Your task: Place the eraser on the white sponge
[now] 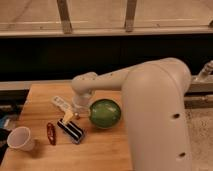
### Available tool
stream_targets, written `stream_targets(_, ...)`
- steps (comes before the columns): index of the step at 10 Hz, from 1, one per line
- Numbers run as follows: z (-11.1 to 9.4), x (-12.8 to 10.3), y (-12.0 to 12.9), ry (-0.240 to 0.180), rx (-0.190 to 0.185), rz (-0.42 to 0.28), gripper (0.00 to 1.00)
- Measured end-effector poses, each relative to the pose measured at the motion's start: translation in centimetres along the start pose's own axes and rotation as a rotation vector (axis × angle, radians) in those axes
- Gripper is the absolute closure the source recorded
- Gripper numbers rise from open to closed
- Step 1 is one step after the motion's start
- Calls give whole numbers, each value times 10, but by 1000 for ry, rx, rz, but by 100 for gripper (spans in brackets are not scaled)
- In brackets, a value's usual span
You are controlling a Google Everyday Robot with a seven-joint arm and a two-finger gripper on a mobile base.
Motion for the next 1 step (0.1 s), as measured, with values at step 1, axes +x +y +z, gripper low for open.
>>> stream_targets(1, -22, -5, -7, -44, 17, 16, 20)
